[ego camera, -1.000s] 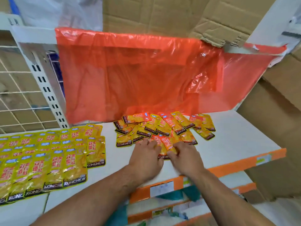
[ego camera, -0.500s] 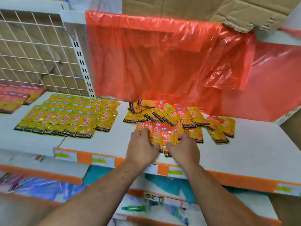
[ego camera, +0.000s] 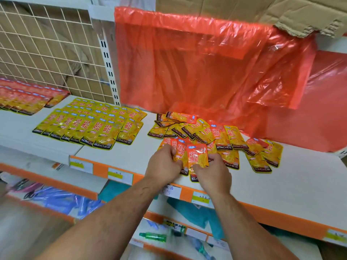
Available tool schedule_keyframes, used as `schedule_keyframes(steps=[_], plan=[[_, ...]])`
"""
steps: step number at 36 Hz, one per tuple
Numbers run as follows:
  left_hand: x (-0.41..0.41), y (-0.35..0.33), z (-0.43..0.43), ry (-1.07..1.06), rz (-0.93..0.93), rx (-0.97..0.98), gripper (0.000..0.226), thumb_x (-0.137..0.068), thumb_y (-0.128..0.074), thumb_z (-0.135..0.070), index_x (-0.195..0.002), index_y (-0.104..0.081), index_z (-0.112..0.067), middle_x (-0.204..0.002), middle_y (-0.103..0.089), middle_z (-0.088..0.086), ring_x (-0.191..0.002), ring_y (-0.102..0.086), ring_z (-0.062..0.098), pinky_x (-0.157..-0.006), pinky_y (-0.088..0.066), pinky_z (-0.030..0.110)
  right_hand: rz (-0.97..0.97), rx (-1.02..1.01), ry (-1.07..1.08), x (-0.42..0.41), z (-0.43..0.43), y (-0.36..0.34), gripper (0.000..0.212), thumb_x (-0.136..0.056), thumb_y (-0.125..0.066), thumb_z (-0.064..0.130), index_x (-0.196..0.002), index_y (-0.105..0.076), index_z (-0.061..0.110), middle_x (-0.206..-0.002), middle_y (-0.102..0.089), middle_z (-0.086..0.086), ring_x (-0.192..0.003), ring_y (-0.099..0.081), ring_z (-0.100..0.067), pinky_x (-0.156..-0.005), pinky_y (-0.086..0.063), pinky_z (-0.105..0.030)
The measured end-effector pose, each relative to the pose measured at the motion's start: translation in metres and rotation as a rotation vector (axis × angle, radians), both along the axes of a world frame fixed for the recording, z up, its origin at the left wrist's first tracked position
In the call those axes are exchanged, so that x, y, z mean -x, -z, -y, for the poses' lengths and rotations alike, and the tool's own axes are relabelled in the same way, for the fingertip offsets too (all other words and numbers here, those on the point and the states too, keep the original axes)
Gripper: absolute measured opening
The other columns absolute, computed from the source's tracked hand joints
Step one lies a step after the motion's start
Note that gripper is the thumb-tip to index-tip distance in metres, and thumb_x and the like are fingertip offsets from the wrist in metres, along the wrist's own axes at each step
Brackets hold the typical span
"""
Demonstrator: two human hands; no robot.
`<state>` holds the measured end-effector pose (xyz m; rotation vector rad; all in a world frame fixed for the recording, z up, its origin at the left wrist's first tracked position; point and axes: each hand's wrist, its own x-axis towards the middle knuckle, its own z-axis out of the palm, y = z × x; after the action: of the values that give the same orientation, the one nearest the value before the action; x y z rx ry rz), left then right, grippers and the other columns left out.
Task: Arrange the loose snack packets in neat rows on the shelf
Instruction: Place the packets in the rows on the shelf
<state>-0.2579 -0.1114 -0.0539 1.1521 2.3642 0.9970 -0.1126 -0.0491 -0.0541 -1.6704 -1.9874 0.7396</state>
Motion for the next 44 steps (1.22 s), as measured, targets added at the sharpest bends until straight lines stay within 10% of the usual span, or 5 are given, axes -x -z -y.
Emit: schedule_keyframes(steps=[6,11,21,28,44], plan=[[0.005,-0.003,0.003,0.015,0.184,-0.139,0.024,-0.082,-0.067,-0.016,-0.095,-0.048,-0.025,-0.079,-0.06,0.002,-0.069,-0.056,0.016,-0.067,-0.049,0.036,-0.092,0.056,-0.031,-0.001,0.002,-0.001,0.022,-0.085,-0.071,0.043,-0.089,-0.052,0.032,-0.075,-0.051,0.017,-0.077,-0.055,-0.015,-0.083,-0.052,-0.037],[0.008,-0.008,0.009,0.039,0.228,-0.2,0.045,-0.086,-0.066,-0.012,-0.126,-0.055,-0.028,-0.081,-0.061,-0.011,-0.073,-0.058,0.007,-0.065,-0.045,0.017,-0.238,0.132,-0.013,-0.002,0.001,-0.004,0.036,-0.088,-0.073,0.032,-0.119,-0.062,0.017,-0.104,-0.059,0.005,-0.095,-0.056,-0.016,-0.087,-0.047,-0.035],[0.04,-0.03,0.038,-0.053,0.507,-0.251,0.015,-0.077,-0.075,-0.011,-0.09,-0.07,-0.018,-0.074,-0.063,-0.007,-0.073,-0.061,0.014,-0.07,-0.051,0.028,-0.479,0.259,-0.137,0.035,0.028,-0.051,0.028,-0.087,-0.073,0.011,-0.063,-0.059,0.01,-0.053,-0.056,0.004,-0.053,-0.051,-0.013,-0.062,-0.047,-0.034],[0.116,-0.049,0.108,-0.085,0.682,-0.324,0.026,-0.081,-0.072,-0.004,-0.1,-0.059,-0.017,-0.084,-0.06,-0.007,-0.073,-0.063,0.012,-0.071,-0.055,0.029,-0.563,0.364,-0.194,0.121,0.089,-0.055,0.008,-0.083,-0.075,0.016,-0.085,-0.075,0.008,-0.088,-0.075,-0.015,-0.089,-0.071,-0.041,-0.078,-0.055,-0.066],[0.344,-0.048,0.286,-0.296,0.602,-0.338,0.019,-0.076,-0.068,0.002,-0.077,-0.067,-0.017,-0.074,-0.072,0.003,-0.061,-0.061,0.013,-0.058,-0.045,0.022,-0.635,0.441,-0.399,0.365,0.228,-0.046,0.03,-0.084,-0.075,0.012,-0.06,-0.057,0.015,-0.06,-0.055,-0.002,-0.059,-0.049,-0.016,-0.06,-0.036,-0.03]])
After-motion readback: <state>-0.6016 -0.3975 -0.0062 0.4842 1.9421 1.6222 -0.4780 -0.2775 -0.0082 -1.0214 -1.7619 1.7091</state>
